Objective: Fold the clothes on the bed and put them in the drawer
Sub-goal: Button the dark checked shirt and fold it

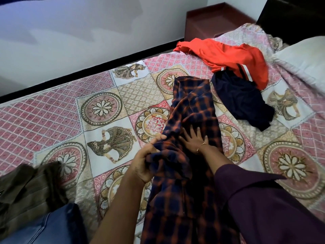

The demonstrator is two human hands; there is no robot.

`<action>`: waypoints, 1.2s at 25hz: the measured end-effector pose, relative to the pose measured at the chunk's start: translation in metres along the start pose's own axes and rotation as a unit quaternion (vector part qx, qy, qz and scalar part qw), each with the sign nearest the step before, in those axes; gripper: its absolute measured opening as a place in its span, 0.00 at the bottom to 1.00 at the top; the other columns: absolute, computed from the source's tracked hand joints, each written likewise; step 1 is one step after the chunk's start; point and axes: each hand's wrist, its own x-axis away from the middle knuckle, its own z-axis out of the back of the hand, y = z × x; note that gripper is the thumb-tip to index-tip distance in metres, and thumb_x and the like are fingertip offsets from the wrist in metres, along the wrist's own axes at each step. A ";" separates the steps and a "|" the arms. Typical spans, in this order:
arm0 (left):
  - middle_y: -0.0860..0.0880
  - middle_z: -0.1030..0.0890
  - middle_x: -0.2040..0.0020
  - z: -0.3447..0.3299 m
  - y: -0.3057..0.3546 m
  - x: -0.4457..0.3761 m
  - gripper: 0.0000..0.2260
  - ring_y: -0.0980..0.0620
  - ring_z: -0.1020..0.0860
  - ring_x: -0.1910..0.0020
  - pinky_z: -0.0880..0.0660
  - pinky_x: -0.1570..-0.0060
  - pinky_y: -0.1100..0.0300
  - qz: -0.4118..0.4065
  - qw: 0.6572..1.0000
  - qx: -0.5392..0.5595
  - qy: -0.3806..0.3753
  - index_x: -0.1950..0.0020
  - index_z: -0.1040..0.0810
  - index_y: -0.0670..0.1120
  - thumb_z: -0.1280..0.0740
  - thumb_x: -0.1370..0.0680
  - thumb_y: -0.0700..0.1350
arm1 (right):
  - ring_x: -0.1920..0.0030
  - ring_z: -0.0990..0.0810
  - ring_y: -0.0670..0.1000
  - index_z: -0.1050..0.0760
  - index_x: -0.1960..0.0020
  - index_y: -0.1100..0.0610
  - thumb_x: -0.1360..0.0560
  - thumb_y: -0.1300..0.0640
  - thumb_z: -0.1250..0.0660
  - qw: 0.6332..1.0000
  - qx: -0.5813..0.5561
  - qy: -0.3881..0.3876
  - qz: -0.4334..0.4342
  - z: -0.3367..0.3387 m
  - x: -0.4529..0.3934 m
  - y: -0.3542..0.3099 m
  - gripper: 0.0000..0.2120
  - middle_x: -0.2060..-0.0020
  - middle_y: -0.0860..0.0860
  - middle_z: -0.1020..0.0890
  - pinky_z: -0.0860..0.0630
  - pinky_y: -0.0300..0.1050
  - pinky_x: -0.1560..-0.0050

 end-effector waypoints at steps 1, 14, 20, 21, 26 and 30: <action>0.42 0.19 0.61 -0.003 0.002 -0.001 0.29 0.48 0.19 0.67 0.22 0.69 0.62 -0.020 0.999 0.038 0.004 0.56 0.20 0.40 0.25 0.57 0.37 | 0.25 0.67 0.57 0.62 0.24 0.45 0.20 0.38 0.57 1.000 -0.005 -0.012 0.008 0.000 -0.001 -0.001 0.29 0.24 0.50 0.64 0.62 0.66 0.30; 0.44 0.20 0.65 -0.033 0.011 0.003 0.20 0.52 0.22 0.70 0.25 0.68 0.65 0.085 0.959 -0.257 -0.089 0.54 0.19 0.42 0.31 0.46 0.38 | 0.67 0.19 0.47 0.24 0.54 0.67 0.20 0.58 0.44 0.811 -0.581 0.058 -0.052 0.025 0.032 -0.014 0.15 0.55 0.62 0.20 0.26 0.41 0.62; 0.43 0.21 0.49 -0.072 -0.064 -0.003 0.11 0.47 0.23 0.53 0.27 0.54 0.59 0.079 0.655 -0.745 -0.093 0.47 0.22 0.41 0.33 0.27 0.43 | 0.49 0.19 0.55 0.22 0.40 0.57 0.31 0.38 0.30 0.791 -0.610 -0.010 -0.054 0.000 0.058 0.013 0.29 0.47 0.56 0.17 0.24 0.51 0.43; 0.40 0.23 0.44 -0.078 -0.080 -0.001 0.11 0.44 0.23 0.49 0.27 0.53 0.56 0.085 0.623 -0.771 -0.101 0.50 0.23 0.40 0.33 0.27 0.46 | 0.52 0.18 0.57 0.23 0.40 0.60 0.29 0.48 0.29 0.790 -0.609 0.007 -0.065 -0.007 0.059 0.018 0.22 0.50 0.58 0.17 0.23 0.52 0.45; 0.39 0.29 0.38 -0.085 -0.124 0.005 0.20 0.41 0.26 0.42 0.27 0.46 0.51 0.156 0.566 -0.802 -0.111 0.38 0.27 0.41 0.33 0.26 0.50 | 0.48 0.22 0.59 0.32 0.34 0.63 0.27 0.65 0.35 0.808 -0.538 0.194 -0.140 -0.030 0.066 0.045 0.21 0.46 0.60 0.22 0.27 0.48 0.48; 0.43 0.20 0.56 -0.073 -0.125 0.004 0.13 0.41 0.21 0.54 0.24 0.60 0.53 -0.155 0.529 -0.834 0.013 0.53 0.20 0.39 0.39 0.27 0.45 | 0.46 0.25 0.62 0.38 0.28 0.56 0.29 0.65 0.37 0.906 -0.191 0.378 0.000 -0.049 0.072 0.053 0.31 0.42 0.63 0.27 0.25 0.54 0.49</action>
